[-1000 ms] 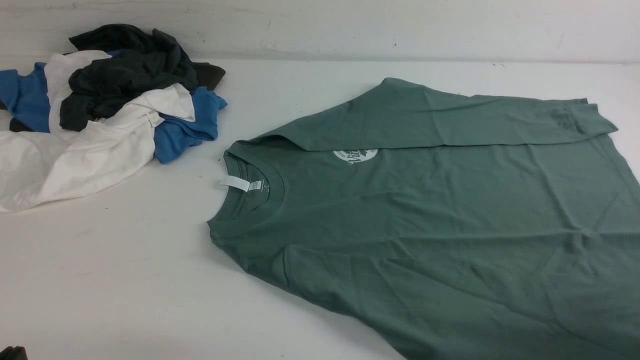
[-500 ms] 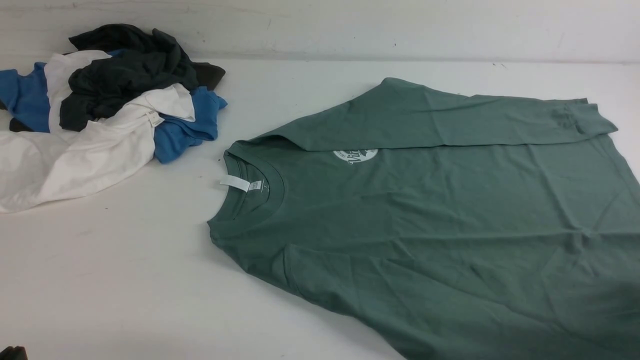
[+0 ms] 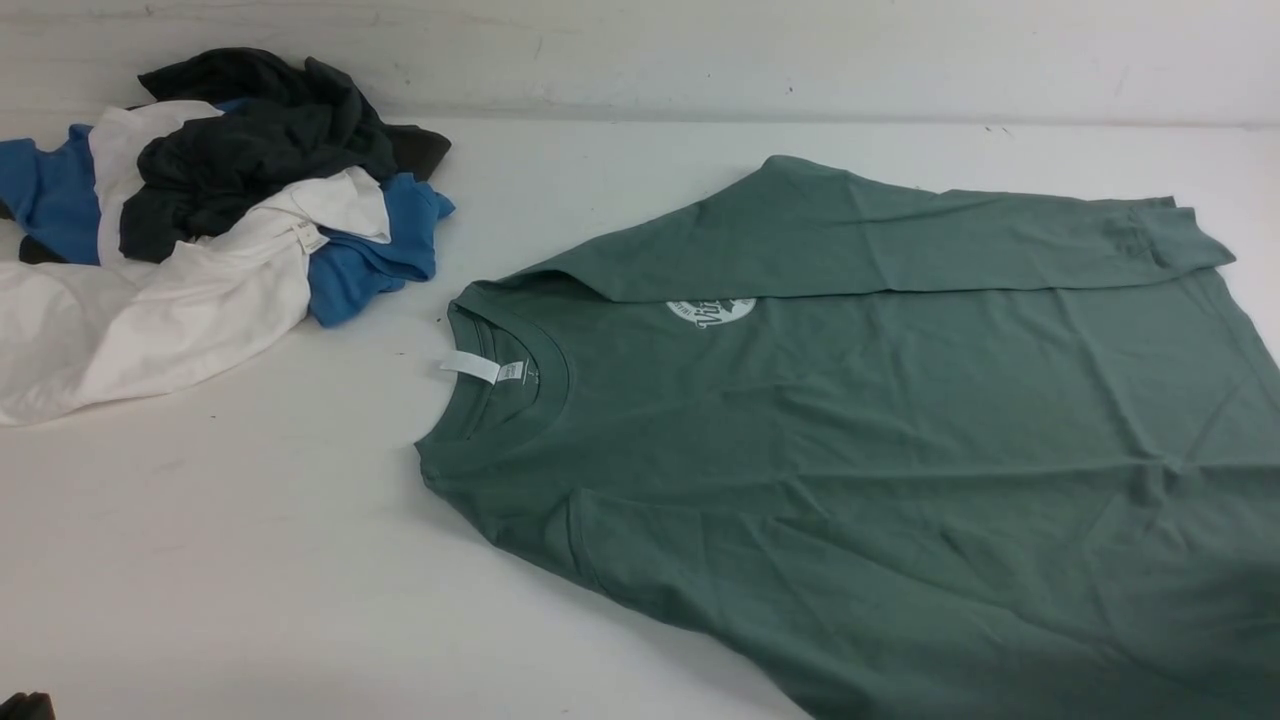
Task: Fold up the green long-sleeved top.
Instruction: Hold the cuff closest to the cuff with your right arm, then drag the cuff with your right arm and place it in the center of the right edge of the fabric
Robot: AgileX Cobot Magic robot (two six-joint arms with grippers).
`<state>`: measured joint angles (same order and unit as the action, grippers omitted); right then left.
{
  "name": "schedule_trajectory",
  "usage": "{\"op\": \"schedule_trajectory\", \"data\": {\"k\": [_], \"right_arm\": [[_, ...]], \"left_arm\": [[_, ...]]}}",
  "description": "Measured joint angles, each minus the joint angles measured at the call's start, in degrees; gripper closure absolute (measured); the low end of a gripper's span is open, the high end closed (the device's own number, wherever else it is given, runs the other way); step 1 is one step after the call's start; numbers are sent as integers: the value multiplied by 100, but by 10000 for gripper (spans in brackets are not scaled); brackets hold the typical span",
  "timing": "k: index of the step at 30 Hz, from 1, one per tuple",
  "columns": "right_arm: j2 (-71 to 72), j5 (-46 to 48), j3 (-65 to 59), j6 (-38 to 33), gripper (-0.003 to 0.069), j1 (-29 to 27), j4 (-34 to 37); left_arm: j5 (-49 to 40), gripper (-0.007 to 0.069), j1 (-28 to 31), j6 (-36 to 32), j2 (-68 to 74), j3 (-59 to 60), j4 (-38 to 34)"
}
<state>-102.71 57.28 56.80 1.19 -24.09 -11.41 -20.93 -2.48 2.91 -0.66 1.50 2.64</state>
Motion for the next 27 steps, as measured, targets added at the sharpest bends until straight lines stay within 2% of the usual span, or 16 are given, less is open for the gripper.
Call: {"op": "schedule_trajectory", "data": {"k": [3, 10, 15, 22, 27], "right_arm": [[240, 93, 0, 197, 652, 0, 13], [1284, 436, 0, 649, 657, 270, -182], [2023, 489, 53, 828, 657, 855, -523], [2107, 419, 1235, 905, 657, 1886, -1145], [1829, -12, 2240, 917, 657, 2129, -1266]], "left_arm": [[0, 629, 0, 0, 0, 0, 0], [0, 629, 0, 0, 0, 0, 0], [0, 629, 0, 0, 0, 0, 0], [0, 629, 0, 0, 0, 0, 0], [0, 629, 0, 0, 0, 0, 0]]}}
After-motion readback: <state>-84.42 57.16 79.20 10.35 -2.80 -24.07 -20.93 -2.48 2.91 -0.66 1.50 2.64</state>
